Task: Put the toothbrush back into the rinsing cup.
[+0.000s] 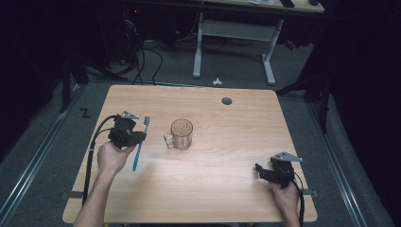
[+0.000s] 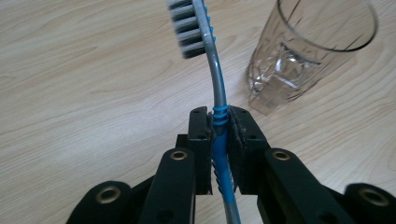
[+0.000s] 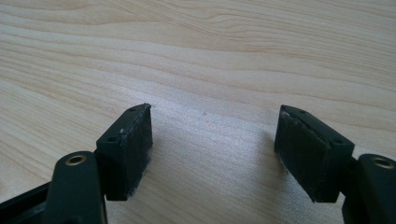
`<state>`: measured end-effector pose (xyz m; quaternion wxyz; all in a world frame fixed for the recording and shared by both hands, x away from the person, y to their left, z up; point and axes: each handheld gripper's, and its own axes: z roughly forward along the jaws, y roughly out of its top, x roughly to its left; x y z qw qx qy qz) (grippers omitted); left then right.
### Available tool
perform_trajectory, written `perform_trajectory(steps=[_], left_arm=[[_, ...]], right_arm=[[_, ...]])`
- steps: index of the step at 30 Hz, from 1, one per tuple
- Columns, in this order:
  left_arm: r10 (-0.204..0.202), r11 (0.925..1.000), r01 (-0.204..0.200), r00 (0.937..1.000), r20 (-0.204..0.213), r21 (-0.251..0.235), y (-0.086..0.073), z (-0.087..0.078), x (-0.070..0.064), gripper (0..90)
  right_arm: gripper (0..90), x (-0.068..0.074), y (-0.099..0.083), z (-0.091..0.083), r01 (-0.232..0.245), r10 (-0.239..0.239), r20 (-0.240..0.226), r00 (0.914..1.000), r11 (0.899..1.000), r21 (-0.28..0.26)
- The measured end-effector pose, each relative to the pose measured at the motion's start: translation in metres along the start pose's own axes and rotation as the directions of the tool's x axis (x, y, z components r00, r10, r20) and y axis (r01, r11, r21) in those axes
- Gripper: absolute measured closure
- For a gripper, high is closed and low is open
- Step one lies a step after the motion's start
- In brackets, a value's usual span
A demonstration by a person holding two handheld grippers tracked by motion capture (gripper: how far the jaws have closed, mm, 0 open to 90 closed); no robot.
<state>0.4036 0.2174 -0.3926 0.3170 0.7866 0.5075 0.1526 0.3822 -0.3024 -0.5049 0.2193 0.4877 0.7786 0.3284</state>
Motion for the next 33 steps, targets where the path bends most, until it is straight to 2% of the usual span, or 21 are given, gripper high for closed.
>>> perform_trajectory(steps=[8, 18, 23, 31, 33], left_arm=[[0.0, 0.9978, 0.003, 0.9993, 0.037, -0.066, 0.001, -0.002, -0.007, 80.3], [0.016, 0.9933, -0.007, 0.9968, 0.079, -0.115, 0.004, 0.0, -0.015, 80.3], [0.026, 0.9871, -0.011, 0.9951, 0.096, -0.16, 0.006, 0.001, -0.019, 80.4], [0.044, 0.9709, -0.027, 0.9969, 0.066, -0.238, 0.012, -0.004, -0.026, 80.5], [0.053, 0.9711, -0.034, 0.996, 0.072, -0.236, 0.016, -0.003, -0.029, 80.5]], right_arm=[[28.0, 0.0, 0.0, 0.0, -0.001, 0.001, 0.0, 1.0, 1.0, 0.0], [28.0, 0.001, -0.001, -0.001, -0.003, 0.003, 0.002, 1.0, 1.0, 0.0], [28.0, 0.001, -0.001, -0.001, -0.003, 0.003, 0.003, 1.0, 1.0, 0.0], [28.0, 0.001, -0.001, -0.001, -0.002, 0.002, 0.003, 1.0, 1.0, 0.0], [28.0, 0.001, -0.001, -0.001, -0.002, 0.002, 0.003, 1.0, 1.0, 0.0]])
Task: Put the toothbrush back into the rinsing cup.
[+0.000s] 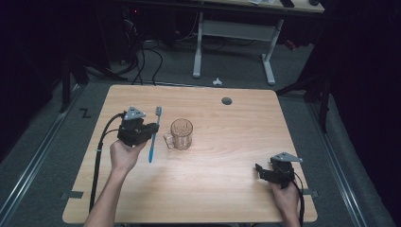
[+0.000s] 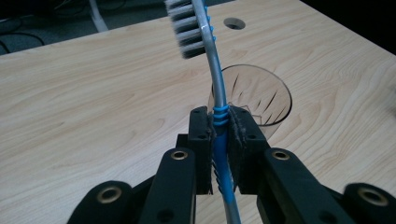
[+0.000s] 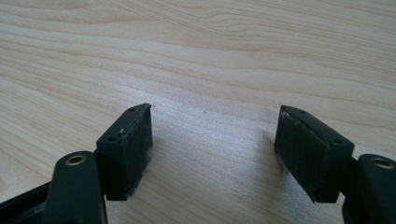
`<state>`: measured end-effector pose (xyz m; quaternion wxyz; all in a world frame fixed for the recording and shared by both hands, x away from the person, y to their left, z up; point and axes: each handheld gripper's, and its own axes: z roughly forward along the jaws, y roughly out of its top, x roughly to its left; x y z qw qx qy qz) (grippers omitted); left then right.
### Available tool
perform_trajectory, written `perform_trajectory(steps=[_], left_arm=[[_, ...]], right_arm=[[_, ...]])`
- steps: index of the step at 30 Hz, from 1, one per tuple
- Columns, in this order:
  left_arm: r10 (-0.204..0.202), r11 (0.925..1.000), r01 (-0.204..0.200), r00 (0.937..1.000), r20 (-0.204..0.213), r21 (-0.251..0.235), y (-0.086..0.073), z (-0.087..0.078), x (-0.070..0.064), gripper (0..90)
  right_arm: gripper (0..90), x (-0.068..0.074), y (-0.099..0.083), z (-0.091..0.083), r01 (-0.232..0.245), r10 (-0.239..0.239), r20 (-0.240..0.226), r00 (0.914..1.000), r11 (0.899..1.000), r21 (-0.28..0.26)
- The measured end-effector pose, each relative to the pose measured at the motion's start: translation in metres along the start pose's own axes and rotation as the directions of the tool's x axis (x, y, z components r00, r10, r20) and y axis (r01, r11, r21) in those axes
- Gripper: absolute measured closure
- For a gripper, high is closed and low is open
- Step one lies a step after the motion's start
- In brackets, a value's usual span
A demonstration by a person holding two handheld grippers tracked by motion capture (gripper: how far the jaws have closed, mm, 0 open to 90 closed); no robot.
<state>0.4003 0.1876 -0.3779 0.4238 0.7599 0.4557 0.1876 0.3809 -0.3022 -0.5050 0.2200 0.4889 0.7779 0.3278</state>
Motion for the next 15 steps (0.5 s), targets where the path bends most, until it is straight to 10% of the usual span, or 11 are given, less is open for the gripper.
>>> perform_trajectory(steps=[15], left_arm=[[0.07, 0.9972, -0.07, 0.9976, 0.001, -0.026, 0.019, 0.014, -0.013, 80.5]], right_arm=[[28.1, 0.0, 0.0, 0.0, 0.003, -0.003, -0.003, 1.0, 1.0, -0.001]])
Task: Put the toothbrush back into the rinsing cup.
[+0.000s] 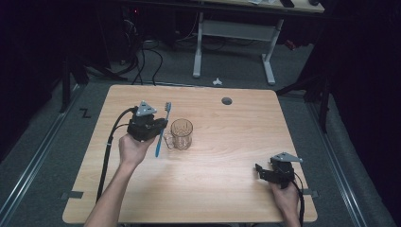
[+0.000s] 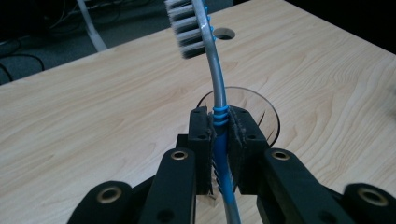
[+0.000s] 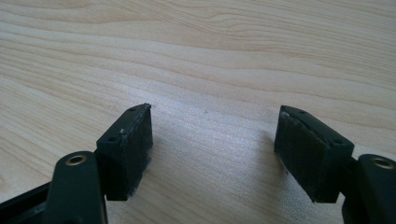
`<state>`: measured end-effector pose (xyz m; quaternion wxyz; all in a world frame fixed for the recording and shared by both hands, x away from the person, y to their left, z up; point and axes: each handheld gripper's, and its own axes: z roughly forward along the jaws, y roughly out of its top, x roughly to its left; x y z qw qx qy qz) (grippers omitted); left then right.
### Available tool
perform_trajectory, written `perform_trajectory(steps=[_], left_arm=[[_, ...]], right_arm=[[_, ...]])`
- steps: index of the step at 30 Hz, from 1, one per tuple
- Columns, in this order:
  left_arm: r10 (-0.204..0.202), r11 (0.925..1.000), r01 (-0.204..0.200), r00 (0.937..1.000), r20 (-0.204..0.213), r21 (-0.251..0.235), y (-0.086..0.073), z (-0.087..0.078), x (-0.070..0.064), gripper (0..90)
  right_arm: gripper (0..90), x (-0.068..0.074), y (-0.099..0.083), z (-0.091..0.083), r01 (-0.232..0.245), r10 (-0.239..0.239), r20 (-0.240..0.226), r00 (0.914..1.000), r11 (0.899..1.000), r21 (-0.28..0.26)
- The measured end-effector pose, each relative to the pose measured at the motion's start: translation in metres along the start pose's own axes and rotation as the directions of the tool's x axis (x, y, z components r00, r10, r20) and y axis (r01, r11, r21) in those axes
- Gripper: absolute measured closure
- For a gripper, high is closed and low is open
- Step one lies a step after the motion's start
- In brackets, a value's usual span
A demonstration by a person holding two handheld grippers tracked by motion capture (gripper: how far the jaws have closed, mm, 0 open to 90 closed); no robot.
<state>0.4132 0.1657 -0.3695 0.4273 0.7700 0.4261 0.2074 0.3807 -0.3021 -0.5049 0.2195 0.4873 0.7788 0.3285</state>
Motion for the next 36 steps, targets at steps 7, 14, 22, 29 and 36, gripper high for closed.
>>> perform_trajectory(steps=[7, 14, 22, 29, 36], left_arm=[[0.014, 0.9997, -0.014, 0.9998, -0.017, -0.018, 0.01, 0.007, -0.002, 80.5], [0.009, 0.997, -0.012, 0.999, -0.044, -0.077, 0.023, 0.011, 0.002, 80.5], [0.004, 0.9943, -0.009, 0.9989, -0.047, -0.107, 0.027, 0.018, 0.005, 80.6], [-0.008, 0.9931, 0.002, 0.9985, -0.054, -0.117, 0.026, 0.025, 0.009, 80.6], [-0.03, 0.9846, 0.014, 0.9955, -0.089, -0.174, 0.028, 0.026, 0.011, 80.5]], right_arm=[[28.0, 0.0, 0.0, 0.0, 0.001, -0.001, -0.001, 1.0, 1.0, 0.0], [28.1, 0.0, 0.0, 0.0, 0.002, -0.002, -0.001, 1.0, 1.0, 0.0], [28.0, 0.0, 0.0, 0.0, 0.006, -0.006, -0.004, 1.0, 1.0, 0.0], [28.0, 0.0, 0.0, 0.0, 0.006, -0.006, -0.004, 1.0, 1.0, 0.0], [28.0, 0.0, 0.0, 0.0, 0.005, -0.005, -0.005, 1.0, 1.0, 0.0]])
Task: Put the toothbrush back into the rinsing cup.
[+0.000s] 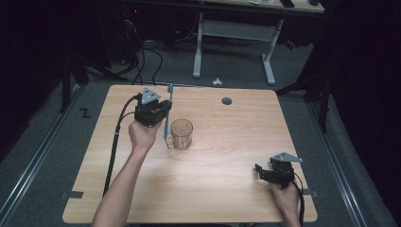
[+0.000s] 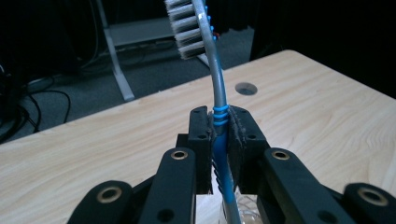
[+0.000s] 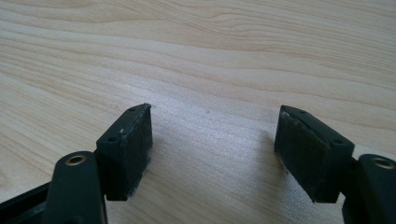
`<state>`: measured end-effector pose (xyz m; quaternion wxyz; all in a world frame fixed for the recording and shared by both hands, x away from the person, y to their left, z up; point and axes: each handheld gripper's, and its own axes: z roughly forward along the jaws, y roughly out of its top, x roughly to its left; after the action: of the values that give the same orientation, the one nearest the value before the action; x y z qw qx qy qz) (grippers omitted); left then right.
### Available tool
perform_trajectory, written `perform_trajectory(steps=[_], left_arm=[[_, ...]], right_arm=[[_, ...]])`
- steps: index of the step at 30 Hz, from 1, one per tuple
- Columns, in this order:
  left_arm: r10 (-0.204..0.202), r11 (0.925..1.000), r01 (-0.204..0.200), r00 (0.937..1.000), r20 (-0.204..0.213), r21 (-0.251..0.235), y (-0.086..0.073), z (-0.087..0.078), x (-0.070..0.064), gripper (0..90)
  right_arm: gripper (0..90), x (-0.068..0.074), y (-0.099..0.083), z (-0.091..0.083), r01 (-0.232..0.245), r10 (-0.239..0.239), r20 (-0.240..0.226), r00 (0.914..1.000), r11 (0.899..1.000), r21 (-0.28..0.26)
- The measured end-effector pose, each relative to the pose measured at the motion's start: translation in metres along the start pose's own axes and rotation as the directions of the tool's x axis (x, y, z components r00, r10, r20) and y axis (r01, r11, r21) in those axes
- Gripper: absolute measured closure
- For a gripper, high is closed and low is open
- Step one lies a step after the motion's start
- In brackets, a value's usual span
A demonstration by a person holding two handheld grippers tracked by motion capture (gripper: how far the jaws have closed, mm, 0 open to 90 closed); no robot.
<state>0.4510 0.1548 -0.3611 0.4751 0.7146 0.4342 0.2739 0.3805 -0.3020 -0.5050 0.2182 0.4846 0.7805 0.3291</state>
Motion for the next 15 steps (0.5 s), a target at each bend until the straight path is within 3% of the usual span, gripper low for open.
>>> perform_trajectory(steps=[15], left_arm=[[0.028, 0.9996, -0.027, 0.9996, -0.008, 0.007, -0.003, 0.013, -0.002, 80.4]], right_arm=[[28.0, 0.0, 0.0, 0.0, 0.0, 0.0, 0.0, 1.0, 1.0, 0.0]])
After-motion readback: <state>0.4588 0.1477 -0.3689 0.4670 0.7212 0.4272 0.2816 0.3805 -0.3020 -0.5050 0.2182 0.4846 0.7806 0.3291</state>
